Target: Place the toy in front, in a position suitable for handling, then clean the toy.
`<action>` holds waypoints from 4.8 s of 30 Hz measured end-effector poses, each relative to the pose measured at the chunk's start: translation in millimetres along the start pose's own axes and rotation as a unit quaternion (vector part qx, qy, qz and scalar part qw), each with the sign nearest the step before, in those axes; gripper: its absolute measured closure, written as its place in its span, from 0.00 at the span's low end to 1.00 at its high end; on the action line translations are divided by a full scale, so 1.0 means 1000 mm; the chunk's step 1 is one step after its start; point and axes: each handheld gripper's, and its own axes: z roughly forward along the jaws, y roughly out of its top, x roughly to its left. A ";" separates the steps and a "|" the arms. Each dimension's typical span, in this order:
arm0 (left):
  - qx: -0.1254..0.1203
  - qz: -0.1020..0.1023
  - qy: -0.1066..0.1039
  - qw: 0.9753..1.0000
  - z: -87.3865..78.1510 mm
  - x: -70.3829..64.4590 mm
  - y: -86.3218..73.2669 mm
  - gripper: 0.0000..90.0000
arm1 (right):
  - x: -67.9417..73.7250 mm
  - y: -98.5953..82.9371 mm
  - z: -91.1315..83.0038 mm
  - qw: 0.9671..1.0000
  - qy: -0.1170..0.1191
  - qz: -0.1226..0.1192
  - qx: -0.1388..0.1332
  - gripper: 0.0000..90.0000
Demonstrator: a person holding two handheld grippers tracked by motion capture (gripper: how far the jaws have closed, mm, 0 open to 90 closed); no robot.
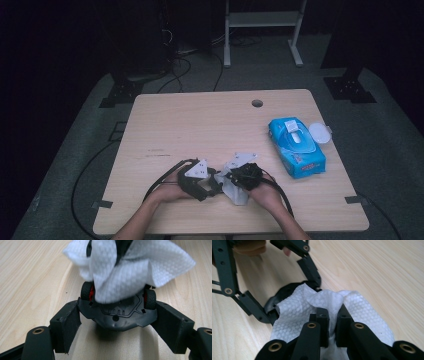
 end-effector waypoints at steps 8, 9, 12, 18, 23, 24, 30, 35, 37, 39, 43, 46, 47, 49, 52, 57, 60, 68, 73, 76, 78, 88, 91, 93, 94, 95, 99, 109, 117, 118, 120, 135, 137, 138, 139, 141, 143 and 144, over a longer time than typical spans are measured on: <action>-0.003 -0.004 -0.001 1.000 0.000 0.002 -0.001 0.27 | 0.003 0.006 0.003 1.000 0.007 -0.009 0.000 0.93; -0.003 -0.003 -0.001 1.000 0.000 0.001 0.000 0.27 | 0.004 0.007 0.004 1.000 0.008 -0.007 0.000 0.93; -0.003 -0.002 -0.001 1.000 0.000 0.000 0.000 0.27 | 0.007 0.008 0.005 1.000 0.009 -0.015 0.001 0.93; -0.003 -0.001 0.000 1.000 -0.001 0.000 -0.001 0.27 | 0.007 0.009 0.004 1.000 0.009 -0.012 -0.002 0.93; -0.004 -0.003 0.000 1.000 -0.001 0.001 -0.003 0.27 | 0.001 0.004 0.003 1.000 -0.002 -0.014 0.005 0.93; -0.004 -0.003 -0.001 1.000 -0.001 0.002 -0.003 0.27 | -0.001 0.001 0.000 1.000 -0.005 -0.013 0.003 0.93; -0.004 -0.002 0.000 1.000 -0.001 0.001 -0.002 0.27 | -0.010 -0.016 -0.014 1.000 -0.016 0.013 0.000 0.93; 0.001 0.000 0.002 1.000 -0.001 0.000 -0.001 0.27 | 0.007 -0.006 -0.005 1.000 0.010 -0.005 -0.007 0.93; 0.000 0.000 0.003 1.000 -0.001 0.000 -0.002 0.27 | 0.012 -0.002 -0.001 1.000 0.015 -0.017 -0.004 0.93; -0.001 -0.002 0.003 1.000 -0.002 0.000 -0.002 0.27 | 0.009 -0.002 -0.002 1.000 0.011 -0.016 -0.001 0.93; -0.002 -0.005 0.002 1.000 -0.001 0.000 -0.001 0.27 | -0.004 -0.008 -0.010 1.000 -0.009 -0.005 0.013 0.92; -0.003 -0.002 0.000 1.000 0.000 -0.001 0.001 0.27 | -0.001 -0.004 -0.005 1.000 0.009 0.004 0.003 0.92; -0.002 0.000 0.000 1.000 0.000 -0.001 0.001 0.27 | 0.002 -0.001 -0.002 1.000 0.016 0.004 -0.001 0.92; 0.006 0.003 0.001 1.000 0.001 -0.002 0.001 0.27 | 0.010 0.007 0.006 1.000 0.023 -0.009 -0.003 0.92; 0.002 -0.001 0.001 1.000 -0.001 -0.001 0.000 0.27 | 0.013 0.016 0.015 0.999 0.020 -0.026 -0.001 0.92; 0.000 -0.002 -0.001 1.000 0.000 -0.001 0.000 0.27 | 0.012 0.018 0.016 0.999 0.035 -0.015 0.000 0.93; 0.004 0.003 0.001 1.000 0.001 -0.001 0.001 0.27 | 0.023 0.021 0.019 0.997 0.066 -0.030 0.004 0.93; 0.003 0.000 0.004 1.000 -0.001 0.000 -0.001 0.27 | 0.010 0.004 -0.002 0.998 0.029 -0.041 0.023 0.93; -0.003 -0.002 0.004 1.000 -0.001 0.000 0.002 0.27 | 0.012 0.001 -0.005 0.998 0.057 -0.030 0.015 0.93; 0.003 0.000 0.005 1.000 0.000 0.000 0.001 0.27 | 0.023 0.010 0.005 0.996 0.068 -0.049 0.012 0.93; 0.006 0.002 0.005 1.000 0.001 0.000 0.001 0.27 | 0.026 0.015 0.012 0.996 0.065 -0.057 0.010 0.93; -0.001 -0.001 0.001 1.000 0.000 0.000 0.002 0.27 | 0.003 0.012 0.007 1.000 0.022 -0.009 0.005 0.93; 0.005 0.001 0.002 1.000 0.000 0.000 0.002 0.27 | 0.008 0.016 0.011 1.000 0.027 -0.015 0.001 0.93; 0.004 -0.001 0.001 1.000 0.000 0.000 0.000 0.27 | 0.006 0.015 0.012 0.999 0.028 -0.019 0.004 0.93; 0.005 -0.001 0.001 1.000 -0.001 0.001 0.000 0.27 | 0.004 0.013 0.010 1.000 0.027 -0.011 0.005 0.93; 0.003 -0.002 0.000 1.000 -0.001 0.001 0.000 0.27 | 0.000 0.011 0.007 1.000 0.016 -0.011 0.011 0.93; -0.001 -0.008 0.001 1.000 -0.001 0.003 -0.001 0.27 | -0.022 -0.009 -0.012 1.000 -0.017 0.007 0.022 0.93; 0.001 -0.005 0.003 1.000 -0.001 0.003 -0.001 0.27 | -0.018 -0.007 -0.006 1.000 -0.005 0.016 0.005 0.93; 0.004 -0.002 0.006 1.000 -0.002 0.004 -0.002 0.27 | -0.016 -0.003 -0.001 1.000 -0.001 0.019 -0.002 0.93; 0.004 -0.004 0.005 1.000 -0.003 0.005 -0.002 0.27 | -0.018 -0.005 -0.003 1.000 -0.001 0.021 0.000 0.93; 0.003 -0.006 0.005 1.000 -0.003 0.004 -0.003 0.27 | -0.025 -0.012 -0.011 1.000 -0.010 0.028 0.006 0.93; 0.003 -0.005 0.004 1.000 -0.001 0.005 -0.001 0.27 | -0.029 -0.057 -0.048 0.998 -0.004 0.062 -0.011 0.93; 0.004 -0.004 0.004 1.000 -0.001 0.005 -0.001 0.27 | -0.020 -0.053 -0.045 0.999 0.017 0.045 -0.012 0.93; 0.005 -0.003 0.004 1.000 -0.002 0.005 -0.002 0.27 | -0.018 -0.051 -0.044 0.999 0.016 0.039 -0.009 0.93; 0.005 -0.004 0.003 1.000 -0.002 0.005 -0.002 0.27 | -0.018 -0.051 -0.044 0.999 0.017 0.037 -0.008 0.93; 0.006 -0.004 0.005 1.000 -0.003 0.006 -0.003 0.27 | -0.025 -0.054 -0.047 0.999 0.006 0.043 -0.006 0.93; 0.004 -0.007 0.004 1.000 -0.004 0.006 -0.003 0.27 | -0.031 -0.059 -0.050 0.998 0.000 0.056 0.001 0.93; 0.003 -0.007 0.004 1.000 -0.003 0.006 -0.003 0.27 | -0.032 -0.061 -0.051 0.998 -0.003 0.063 0.002 0.93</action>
